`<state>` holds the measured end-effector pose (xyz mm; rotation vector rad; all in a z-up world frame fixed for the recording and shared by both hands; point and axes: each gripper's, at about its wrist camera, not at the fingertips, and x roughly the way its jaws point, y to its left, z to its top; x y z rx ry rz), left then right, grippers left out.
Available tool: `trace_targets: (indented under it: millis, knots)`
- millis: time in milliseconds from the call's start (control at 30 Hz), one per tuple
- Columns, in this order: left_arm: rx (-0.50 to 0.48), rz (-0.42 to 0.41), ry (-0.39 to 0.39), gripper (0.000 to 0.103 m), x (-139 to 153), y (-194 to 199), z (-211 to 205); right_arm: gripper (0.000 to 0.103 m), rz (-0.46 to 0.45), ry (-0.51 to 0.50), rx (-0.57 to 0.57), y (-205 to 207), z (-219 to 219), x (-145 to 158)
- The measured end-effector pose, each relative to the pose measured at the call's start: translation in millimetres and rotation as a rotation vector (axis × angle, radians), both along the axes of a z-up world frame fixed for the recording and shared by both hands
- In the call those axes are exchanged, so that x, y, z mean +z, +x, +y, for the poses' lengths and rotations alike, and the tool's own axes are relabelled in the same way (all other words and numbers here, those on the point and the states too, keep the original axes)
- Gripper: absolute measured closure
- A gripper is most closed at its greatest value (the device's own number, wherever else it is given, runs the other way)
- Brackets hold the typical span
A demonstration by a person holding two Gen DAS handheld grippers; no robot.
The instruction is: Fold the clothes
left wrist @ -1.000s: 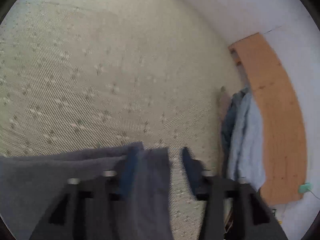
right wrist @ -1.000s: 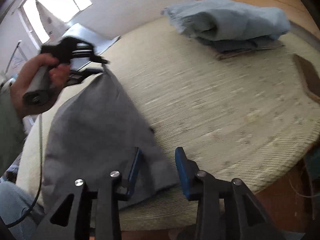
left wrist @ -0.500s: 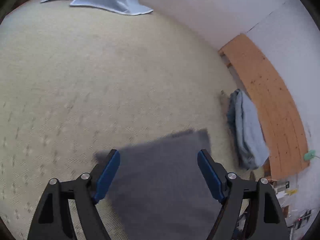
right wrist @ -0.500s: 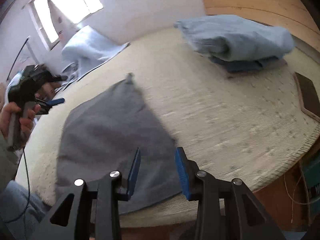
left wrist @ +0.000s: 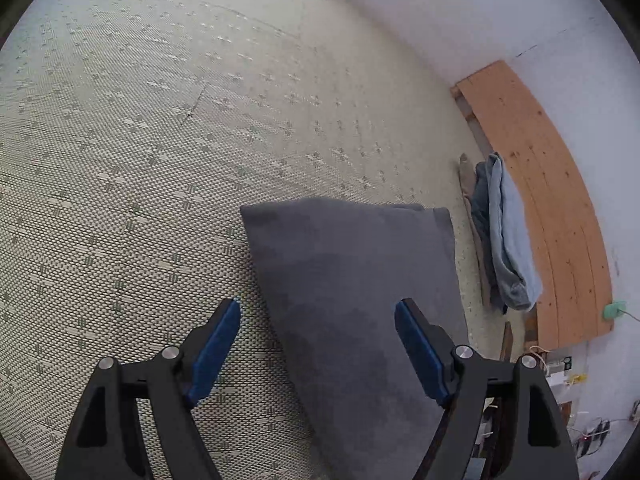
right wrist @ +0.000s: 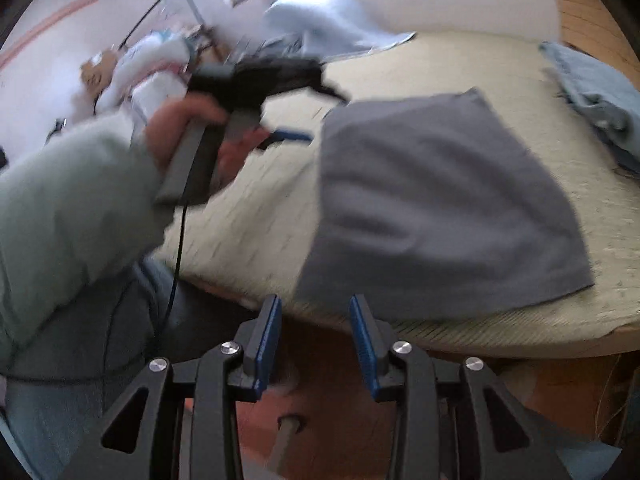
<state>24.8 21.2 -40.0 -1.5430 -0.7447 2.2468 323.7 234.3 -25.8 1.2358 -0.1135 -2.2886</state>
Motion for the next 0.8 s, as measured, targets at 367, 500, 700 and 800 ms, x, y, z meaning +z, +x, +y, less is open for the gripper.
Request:
trace_targets:
  millis: [367,500,700,800]
  knots:
    - [-0.027,-0.063,0.057,0.020,-12.7,-5.3,-2.4,0.066,0.113,0.235,0.015,-9.6,-39.1,0.6]
    - [-0.019,-0.066,0.082,0.023,-15.0,-9.5,2.5,0.066,0.120,0.332,0.025,-15.9,-55.5,-11.6]
    - [-0.019,-0.087,0.085,0.044,-18.9,-21.5,12.6,0.068,0.136,0.415,0.005,-21.5,-59.2,-20.1]
    - [-0.003,-0.095,0.070,0.060,-19.4,-23.5,12.5,0.070,0.144,0.434,0.008,-21.8,-60.4,-23.7]
